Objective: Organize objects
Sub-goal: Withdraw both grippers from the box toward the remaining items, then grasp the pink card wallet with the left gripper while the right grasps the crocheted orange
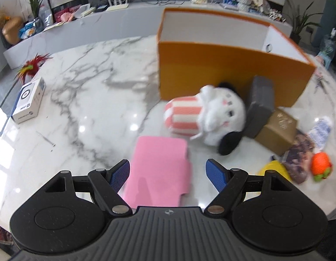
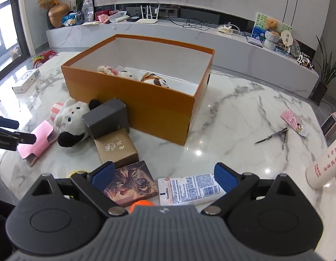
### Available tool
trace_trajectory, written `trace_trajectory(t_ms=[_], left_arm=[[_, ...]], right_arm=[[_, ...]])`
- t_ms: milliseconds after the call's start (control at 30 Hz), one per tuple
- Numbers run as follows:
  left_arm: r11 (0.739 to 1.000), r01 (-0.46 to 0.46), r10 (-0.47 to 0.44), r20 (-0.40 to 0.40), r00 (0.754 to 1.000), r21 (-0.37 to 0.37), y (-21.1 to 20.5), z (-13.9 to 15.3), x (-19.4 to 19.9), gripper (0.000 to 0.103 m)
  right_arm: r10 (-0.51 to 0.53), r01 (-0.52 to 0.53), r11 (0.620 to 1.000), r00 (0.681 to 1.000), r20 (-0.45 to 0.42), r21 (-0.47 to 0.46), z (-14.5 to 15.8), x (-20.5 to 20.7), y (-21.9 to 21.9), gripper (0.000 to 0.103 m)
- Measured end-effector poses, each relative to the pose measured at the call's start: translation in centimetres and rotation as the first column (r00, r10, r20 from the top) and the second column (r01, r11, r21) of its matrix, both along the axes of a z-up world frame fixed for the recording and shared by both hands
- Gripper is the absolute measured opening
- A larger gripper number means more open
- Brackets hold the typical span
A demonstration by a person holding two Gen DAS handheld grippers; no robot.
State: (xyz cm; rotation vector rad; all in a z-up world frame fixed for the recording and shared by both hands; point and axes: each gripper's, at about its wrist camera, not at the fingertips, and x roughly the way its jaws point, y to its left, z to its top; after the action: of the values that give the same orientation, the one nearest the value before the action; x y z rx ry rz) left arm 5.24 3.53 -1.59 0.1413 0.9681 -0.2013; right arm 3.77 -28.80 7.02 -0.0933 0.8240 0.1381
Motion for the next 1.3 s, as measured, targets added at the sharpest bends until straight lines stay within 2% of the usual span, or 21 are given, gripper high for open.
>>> trace_trajectory(t_ms=[100,233,500,667,767,867,967,1033,1200,1300], left_arm=[[1.0,-0.018,0.018,-0.036,0.999,0.002,0.4,-1.2,0.8,0.091],[0.999,-0.009,0.004,-0.109,0.994,-0.041,0.3,-2.5,1.4,0.091],[0.998,0.003,0.003,-0.095,0.995,0.065,-0.3,-3.4,1.5,0.094],[0.996,0.009,-0.001,-0.092,0.996,0.088,-0.4,-3.6,1.5,0.095],[0.993,0.023,-0.012,-0.091,0.996,0.119,-0.9,-3.9,1.6,0.098],[0.995,0.009,0.001,-0.1,0.995,0.098,-0.6,-4.0,1.9,0.099],[0.999,-0.038,0.042,-0.134,0.99,0.031,0.5,-4.3,2.4,0.101],[0.998,-0.062,0.061,-0.147,0.987,-0.001,1.0,-4.5,2.5,0.101],[0.998,-0.061,0.061,-0.145,0.988,0.008,0.8,-4.7,2.6,0.101],[0.998,-0.06,0.061,-0.144,0.988,0.008,0.7,-4.7,2.6,0.101]], right_arm=[[0.007,-0.007,1.0,1.0,-0.003,0.01,-0.2,-0.1,-0.2,0.098],[0.005,-0.005,1.0,1.0,-0.017,0.017,-0.6,0.1,-0.4,0.098],[0.005,-0.003,0.999,0.999,-0.053,0.042,-1.6,0.4,-1.0,0.099],[-0.01,0.023,0.995,0.991,-0.131,0.095,-3.3,1.0,-2.0,0.099],[0.026,0.002,0.988,0.983,-0.179,0.155,-4.4,1.0,-1.9,0.098],[0.047,-0.012,0.986,0.977,-0.206,0.167,-5.2,1.1,-1.2,0.098],[0.048,-0.016,0.989,0.975,-0.218,0.146,-5.8,1.4,-0.7,0.098],[0.057,-0.022,0.989,0.97,-0.238,0.147,-6.4,1.5,-0.5,0.096],[0.062,-0.029,0.992,0.961,-0.269,0.126,-7.5,1.7,-0.2,0.073],[0.055,-0.023,0.993,0.958,-0.282,0.115,-7.8,1.7,-0.4,0.067]])
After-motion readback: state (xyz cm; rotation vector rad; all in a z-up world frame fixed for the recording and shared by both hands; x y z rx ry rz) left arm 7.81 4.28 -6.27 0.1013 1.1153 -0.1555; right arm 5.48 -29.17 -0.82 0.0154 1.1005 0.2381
